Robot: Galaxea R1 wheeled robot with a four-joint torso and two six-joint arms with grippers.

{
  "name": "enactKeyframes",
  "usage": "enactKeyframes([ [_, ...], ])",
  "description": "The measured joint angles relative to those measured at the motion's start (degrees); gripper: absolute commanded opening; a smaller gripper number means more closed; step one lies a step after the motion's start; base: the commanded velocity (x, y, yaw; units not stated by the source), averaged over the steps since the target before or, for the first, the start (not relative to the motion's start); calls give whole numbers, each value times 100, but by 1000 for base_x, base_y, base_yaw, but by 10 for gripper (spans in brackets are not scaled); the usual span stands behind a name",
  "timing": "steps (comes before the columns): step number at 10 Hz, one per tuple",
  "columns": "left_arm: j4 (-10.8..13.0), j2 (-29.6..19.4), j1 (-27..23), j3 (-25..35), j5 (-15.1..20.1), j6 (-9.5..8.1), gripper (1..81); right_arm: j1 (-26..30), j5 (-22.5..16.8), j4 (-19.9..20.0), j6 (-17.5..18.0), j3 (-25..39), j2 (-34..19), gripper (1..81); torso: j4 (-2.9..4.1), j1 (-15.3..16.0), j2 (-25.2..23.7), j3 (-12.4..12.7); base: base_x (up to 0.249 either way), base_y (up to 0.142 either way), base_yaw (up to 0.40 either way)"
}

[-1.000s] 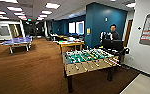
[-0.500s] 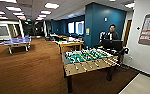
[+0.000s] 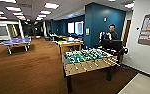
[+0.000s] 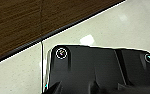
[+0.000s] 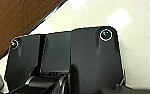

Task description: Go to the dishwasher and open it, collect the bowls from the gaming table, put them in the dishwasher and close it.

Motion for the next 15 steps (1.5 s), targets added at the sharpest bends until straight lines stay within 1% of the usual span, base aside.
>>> enactKeyframes([
  [8,0,-1,0,-4,-1,-2,811,0,0,0,-2,0,2,811,0,0,0,0,0,0,0],
  [10,0,-1,2,-4,-1,0,811,-2,-2,0,-2,0,2,811,0,0,0,0,0,0,189],
  [12,0,-1,0,-28,-4,-2,811,5,0,0,-2,0,5,811,0,2,0,0,0,0,319],
  [14,0,33,-61,-179,-44,-2,811,-69,-18,0,0,0,16,811,0,-2,0,0,0,0,336],
  [15,0,60,0,-216,-39,-2,811,0,-38,-1,-5,0,13,811,0,0,2,0,0,0,336],
])
